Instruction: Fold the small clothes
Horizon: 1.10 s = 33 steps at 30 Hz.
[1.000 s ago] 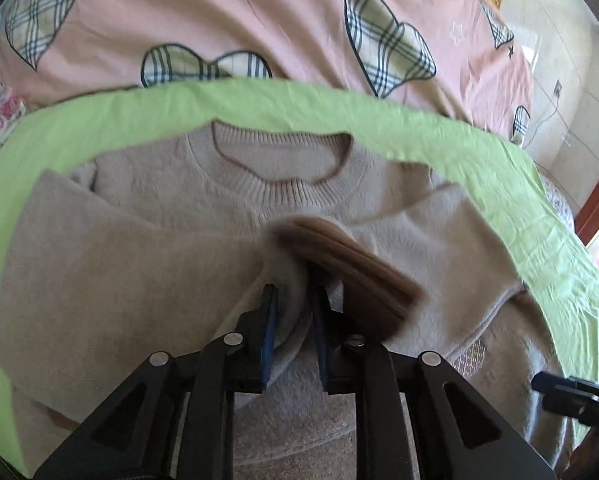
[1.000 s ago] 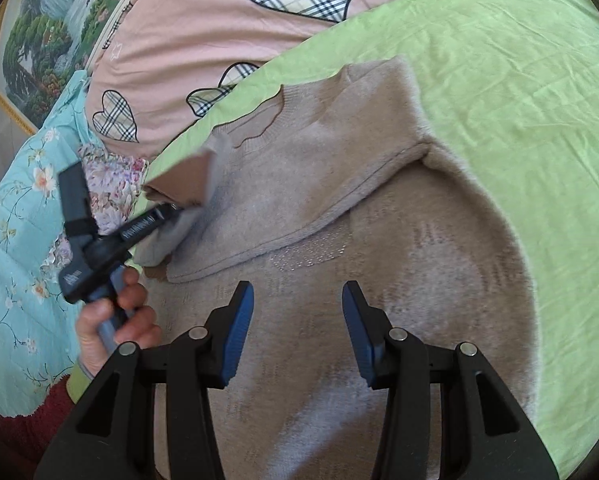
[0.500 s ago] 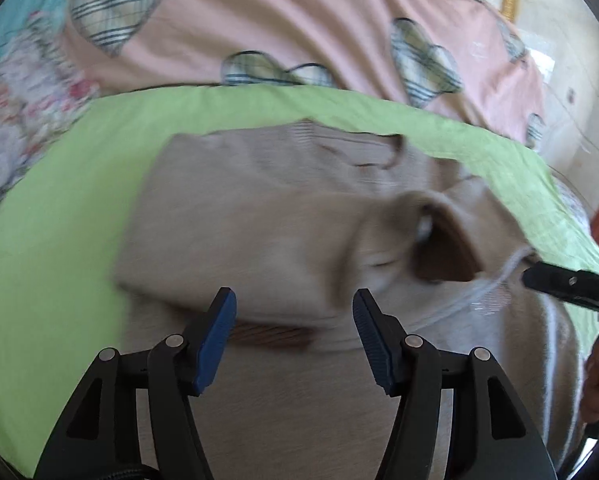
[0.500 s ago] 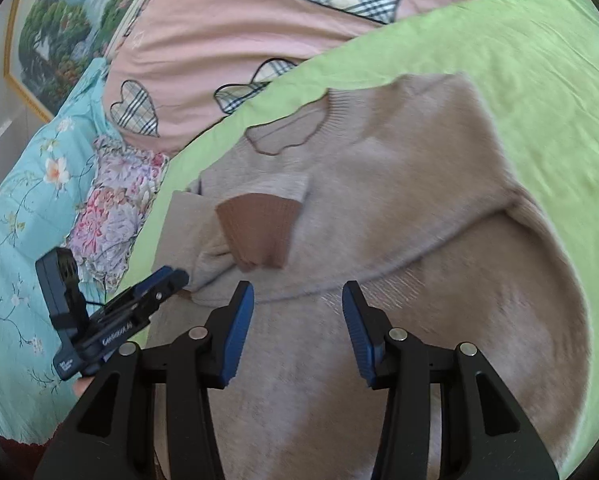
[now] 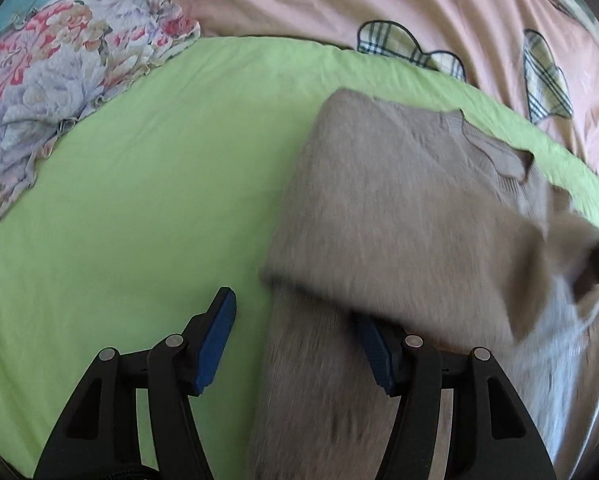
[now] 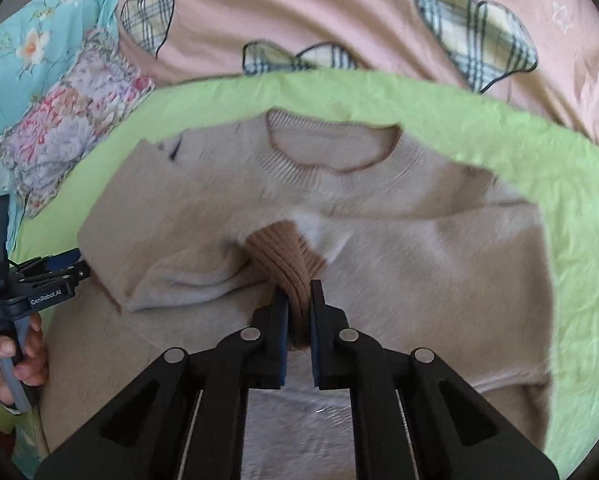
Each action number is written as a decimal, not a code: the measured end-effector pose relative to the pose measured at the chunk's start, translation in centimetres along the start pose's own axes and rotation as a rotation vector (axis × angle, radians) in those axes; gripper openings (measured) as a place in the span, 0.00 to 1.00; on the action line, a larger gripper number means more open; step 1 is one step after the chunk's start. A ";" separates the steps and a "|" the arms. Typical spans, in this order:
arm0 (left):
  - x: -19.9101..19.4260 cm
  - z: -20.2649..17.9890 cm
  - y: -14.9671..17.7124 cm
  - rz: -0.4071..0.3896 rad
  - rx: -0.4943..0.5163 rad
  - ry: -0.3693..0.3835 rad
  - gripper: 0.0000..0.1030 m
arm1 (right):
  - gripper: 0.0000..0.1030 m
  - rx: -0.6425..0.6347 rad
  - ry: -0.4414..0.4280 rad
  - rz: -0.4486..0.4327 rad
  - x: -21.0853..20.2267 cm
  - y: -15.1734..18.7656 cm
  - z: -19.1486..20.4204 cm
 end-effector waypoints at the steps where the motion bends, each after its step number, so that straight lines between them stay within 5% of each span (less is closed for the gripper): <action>1: 0.4 0.3 -0.4 0.005 -0.013 -0.013 0.59 | 0.09 0.004 0.022 -0.042 -1.3 -1.0 -1.1; 5: 0.8 0.8 -0.7 0.008 -0.054 -0.038 0.59 | 0.09 0.023 0.129 -0.206 -6.6 -3.5 -6.1; 7: 0.7 0.6 -0.4 0.002 -0.065 -0.023 0.59 | 0.09 0.021 0.173 -0.215 -7.3 -3.3 -8.2; 18: -0.5 1.5 1.4 -0.011 -0.118 -0.017 0.58 | 0.09 -0.061 0.172 0.043 -3.0 5.5 -10.8; 21: -0.9 1.6 2.1 -0.013 -0.110 -0.008 0.59 | 0.19 -0.060 0.163 0.140 -2.8 7.3 -11.3; 28: -1.6 2.4 3.0 -0.064 -0.185 0.037 0.60 | 0.69 0.082 -0.156 0.063 -6.6 3.7 -6.3; 30: -1.5 2.3 3.0 -0.067 -0.182 0.034 0.60 | 0.73 0.140 -0.333 0.073 -5.6 1.4 -2.9; 33: -1.5 2.1 3.0 -0.075 -0.181 0.041 0.61 | 0.74 0.137 -0.409 0.094 -2.6 -1.8 1.5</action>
Point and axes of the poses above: each gripper's, at about its wrist camera, not at the fingertips, and x roughly the way its jaws point, z to its left, y to its underside, the point moved 10 cm from there along x, roughly the way its jaws point, and after that the axes turned 10 degrees about x, right-handed, at the moved point
